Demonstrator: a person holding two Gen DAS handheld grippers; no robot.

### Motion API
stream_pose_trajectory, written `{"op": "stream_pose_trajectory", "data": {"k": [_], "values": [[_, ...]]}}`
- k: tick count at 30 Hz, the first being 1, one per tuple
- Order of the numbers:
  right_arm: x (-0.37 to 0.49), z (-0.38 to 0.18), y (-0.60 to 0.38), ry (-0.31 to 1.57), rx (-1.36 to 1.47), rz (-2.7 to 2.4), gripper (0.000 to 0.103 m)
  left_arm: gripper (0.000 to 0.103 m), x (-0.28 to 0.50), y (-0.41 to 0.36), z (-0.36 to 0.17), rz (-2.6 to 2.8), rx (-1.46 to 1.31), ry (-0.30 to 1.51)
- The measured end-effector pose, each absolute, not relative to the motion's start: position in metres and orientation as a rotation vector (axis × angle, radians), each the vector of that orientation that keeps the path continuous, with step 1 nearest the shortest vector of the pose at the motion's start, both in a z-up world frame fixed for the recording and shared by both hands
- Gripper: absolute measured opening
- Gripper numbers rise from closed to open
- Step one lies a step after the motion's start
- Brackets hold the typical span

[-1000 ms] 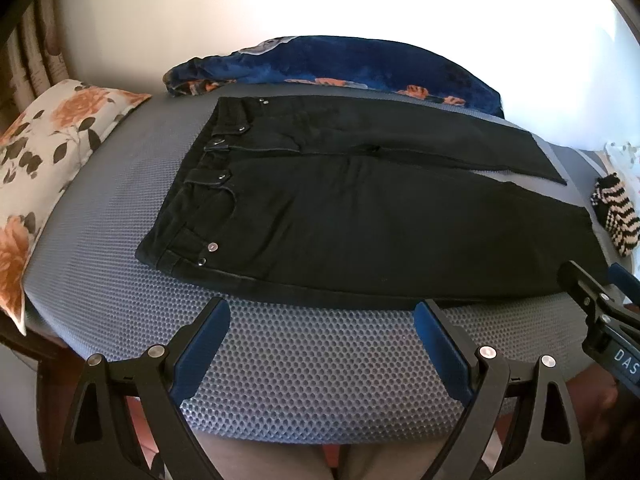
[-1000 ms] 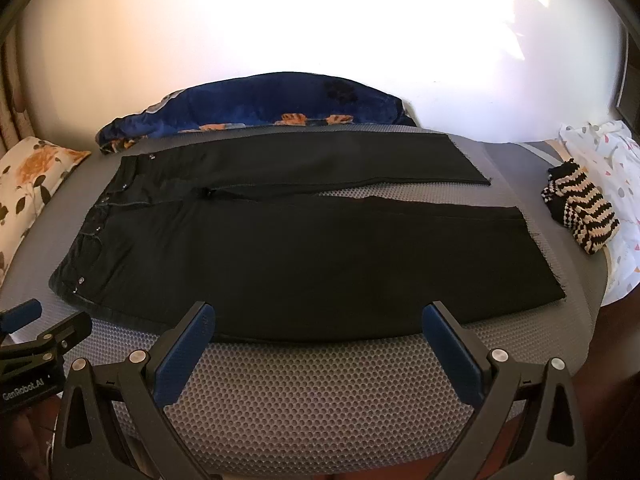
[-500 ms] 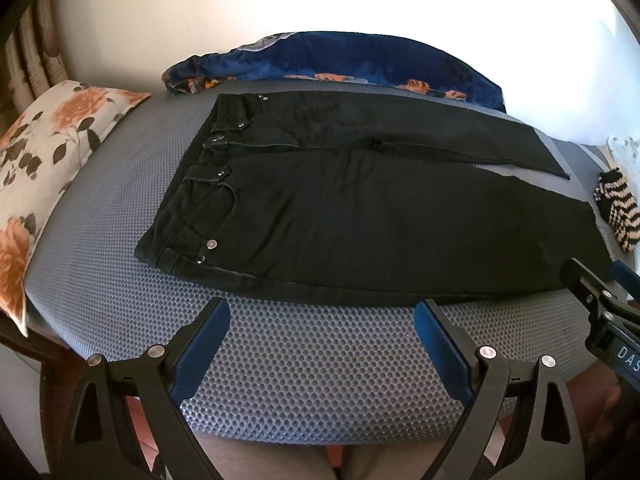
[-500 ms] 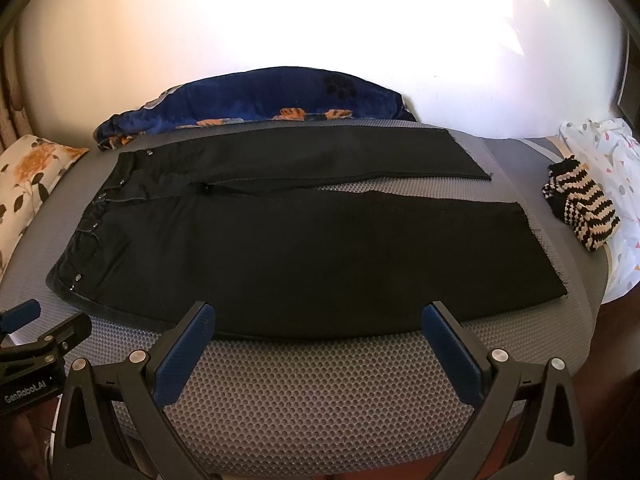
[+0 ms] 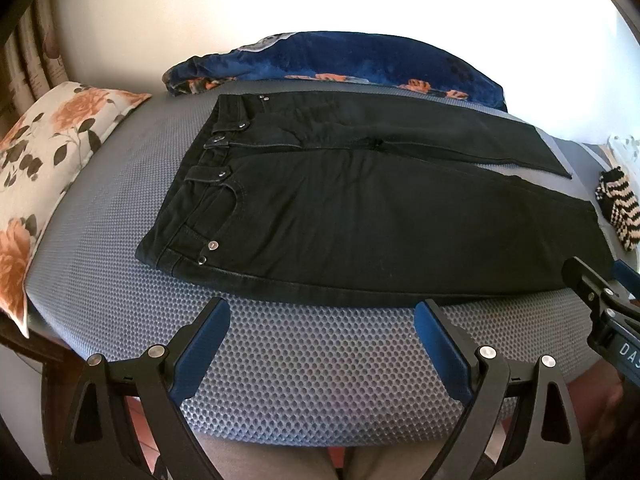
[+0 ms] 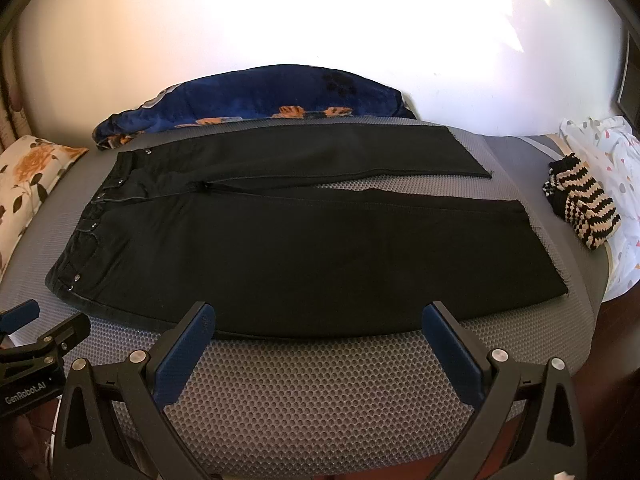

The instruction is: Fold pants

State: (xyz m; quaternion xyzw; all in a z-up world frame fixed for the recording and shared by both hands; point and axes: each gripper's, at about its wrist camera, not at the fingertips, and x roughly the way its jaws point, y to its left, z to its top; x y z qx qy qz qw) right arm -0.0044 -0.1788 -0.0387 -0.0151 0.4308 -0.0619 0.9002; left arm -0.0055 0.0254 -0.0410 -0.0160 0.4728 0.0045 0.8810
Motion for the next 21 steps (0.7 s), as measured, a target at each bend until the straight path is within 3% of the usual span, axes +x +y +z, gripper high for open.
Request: {"op": "stream_pose_trajectory", "data": {"k": [21], "values": [[0.010, -0.039, -0.183, 0.894, -0.015, -0.138, 0.103, 0.093, 0.024, 0.046, -0.033, 0.009, -0.054, 0.949]]}}
